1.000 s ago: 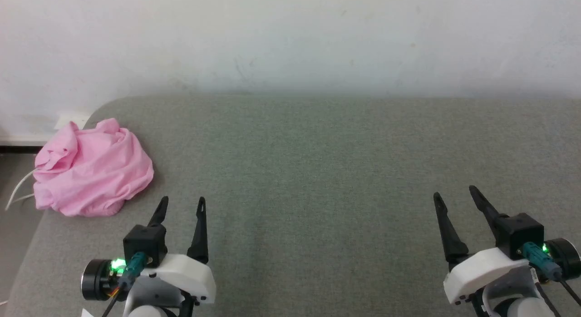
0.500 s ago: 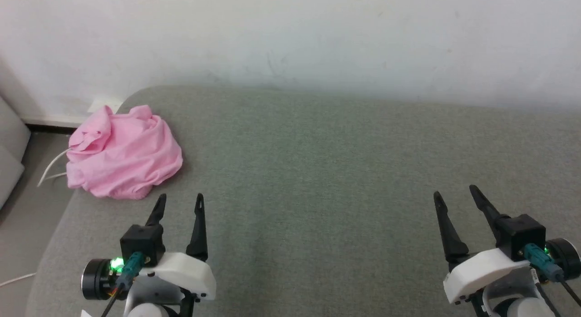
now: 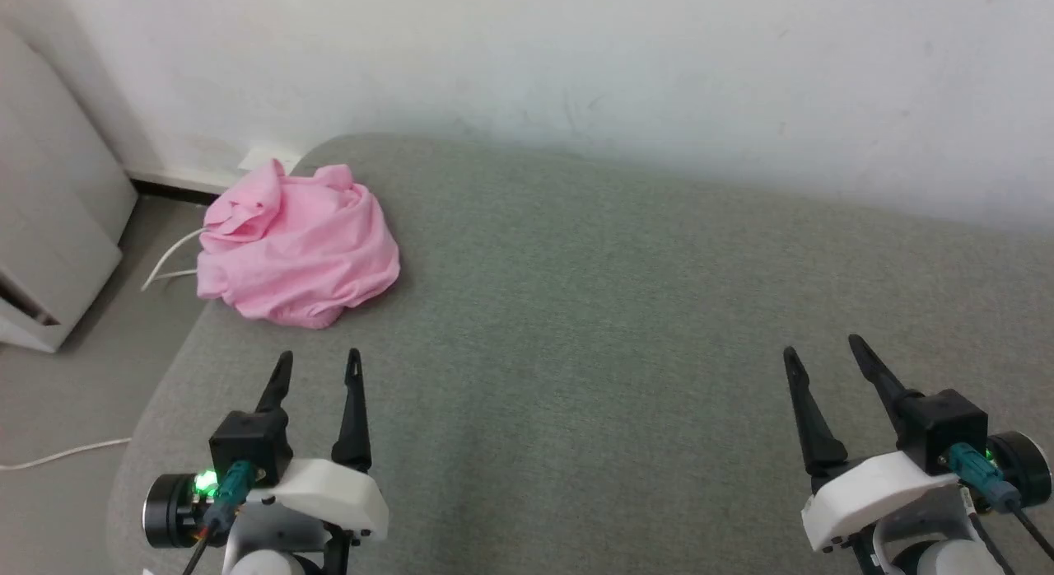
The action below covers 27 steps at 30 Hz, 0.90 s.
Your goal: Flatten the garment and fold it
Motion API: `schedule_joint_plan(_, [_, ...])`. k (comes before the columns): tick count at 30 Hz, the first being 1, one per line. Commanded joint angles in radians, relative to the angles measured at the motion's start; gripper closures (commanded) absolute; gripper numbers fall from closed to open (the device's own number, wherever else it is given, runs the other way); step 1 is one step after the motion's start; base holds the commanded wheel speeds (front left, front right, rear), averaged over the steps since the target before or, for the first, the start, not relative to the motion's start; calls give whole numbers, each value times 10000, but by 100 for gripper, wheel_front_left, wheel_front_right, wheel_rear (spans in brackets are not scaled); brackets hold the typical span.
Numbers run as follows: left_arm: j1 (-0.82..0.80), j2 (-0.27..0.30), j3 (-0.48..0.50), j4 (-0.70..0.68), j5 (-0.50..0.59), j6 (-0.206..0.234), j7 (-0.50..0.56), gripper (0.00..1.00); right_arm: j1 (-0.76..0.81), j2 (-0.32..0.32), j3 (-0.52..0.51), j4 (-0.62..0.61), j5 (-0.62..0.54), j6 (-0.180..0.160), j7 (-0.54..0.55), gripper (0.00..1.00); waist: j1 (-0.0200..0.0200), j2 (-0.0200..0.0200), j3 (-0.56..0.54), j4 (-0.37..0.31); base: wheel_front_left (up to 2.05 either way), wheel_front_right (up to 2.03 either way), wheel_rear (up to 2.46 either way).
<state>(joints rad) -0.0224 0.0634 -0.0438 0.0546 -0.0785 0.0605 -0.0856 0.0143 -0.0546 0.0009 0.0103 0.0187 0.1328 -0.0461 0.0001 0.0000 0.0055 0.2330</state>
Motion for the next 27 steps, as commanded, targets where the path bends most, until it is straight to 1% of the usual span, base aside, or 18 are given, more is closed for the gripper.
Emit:
schedule_joint_plan(1, [-91,57,-32,53,-108,95,-89,0,-180,16,1,22,2,-8,-71,0,0,0,8,217,-15,-15,-15])
schedule_joint_plan(27, [-20,76,-155,163,-574,674,-633,0,-321,25,81,45,-6,-12,-260,0,0,0,109,1533,-3,-3,-3])
